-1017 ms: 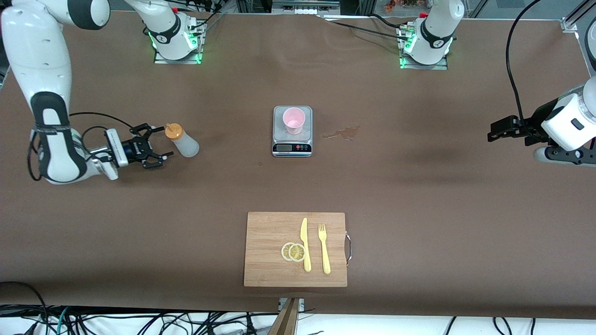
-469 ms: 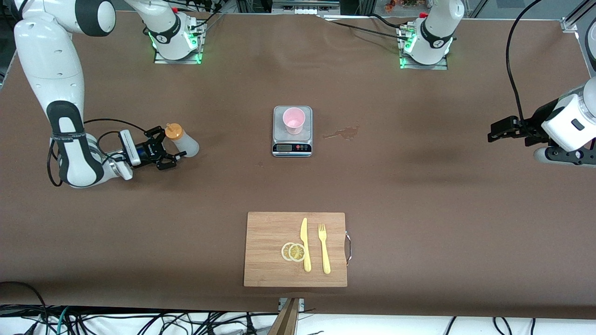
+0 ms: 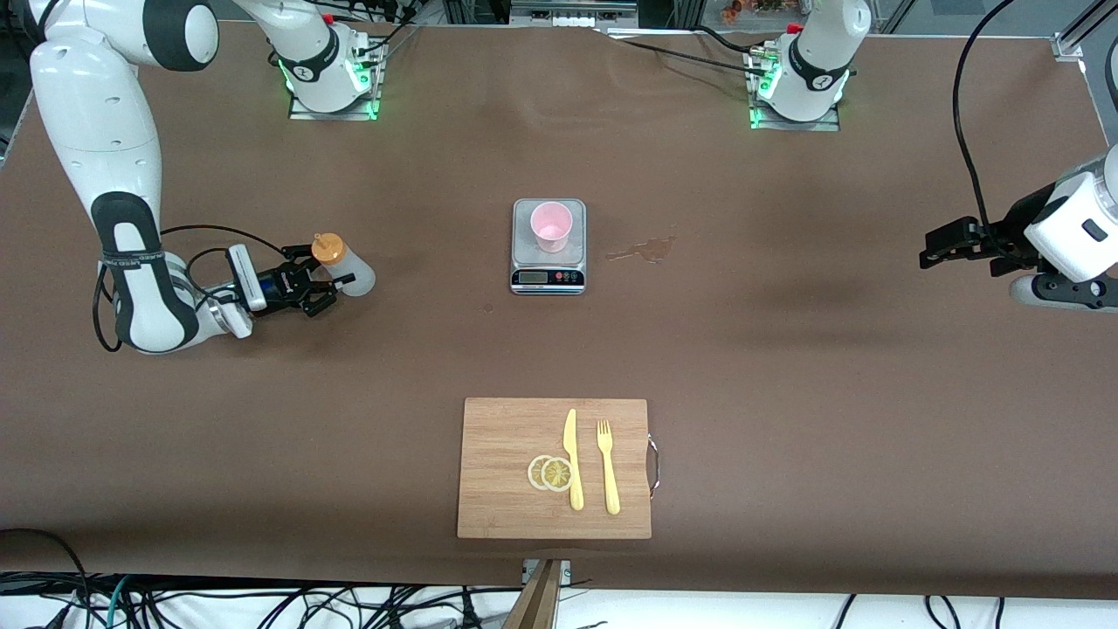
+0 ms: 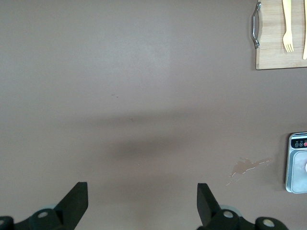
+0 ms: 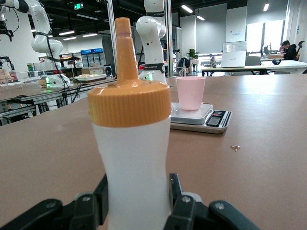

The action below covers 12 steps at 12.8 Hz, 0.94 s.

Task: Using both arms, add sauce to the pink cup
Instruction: 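Grasp the white squeeze bottle with the right gripper and lift it, then carry the bottle with the right gripper over the pink cup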

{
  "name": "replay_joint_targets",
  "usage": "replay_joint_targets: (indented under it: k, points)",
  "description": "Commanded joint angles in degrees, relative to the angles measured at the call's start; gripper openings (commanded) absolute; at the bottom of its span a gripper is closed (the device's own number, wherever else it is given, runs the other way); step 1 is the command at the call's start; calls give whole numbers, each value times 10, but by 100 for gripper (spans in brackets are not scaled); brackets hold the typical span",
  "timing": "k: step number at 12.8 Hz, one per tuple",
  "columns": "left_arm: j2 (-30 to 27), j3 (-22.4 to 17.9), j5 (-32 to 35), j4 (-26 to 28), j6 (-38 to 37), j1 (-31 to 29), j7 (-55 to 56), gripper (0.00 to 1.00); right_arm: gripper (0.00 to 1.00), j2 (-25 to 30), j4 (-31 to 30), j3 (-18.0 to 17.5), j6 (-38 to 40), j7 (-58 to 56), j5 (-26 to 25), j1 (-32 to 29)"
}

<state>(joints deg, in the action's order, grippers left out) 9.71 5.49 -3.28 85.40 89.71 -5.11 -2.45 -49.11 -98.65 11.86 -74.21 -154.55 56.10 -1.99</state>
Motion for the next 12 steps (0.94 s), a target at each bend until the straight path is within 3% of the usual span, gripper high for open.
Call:
replay_joint_targets:
  k: [1,3,7,9,12]
  points:
    - [13,2,6,-21,-9,3,13,100,13,32,6,-3,21,68,5,6]
    - [13,2,5,-21,-9,2,13,100,13,87,6,1,18,152,-12,27]
    - [13,2,6,-21,-9,2,13,100,13,195,9,1,-46,343,-109,102]
    - [13,2,5,-21,-9,2,13,100,13,219,10,1,-82,425,-133,151]
    - [13,1,5,-21,-9,2,13,100,14,248,12,-1,-155,561,-218,245]
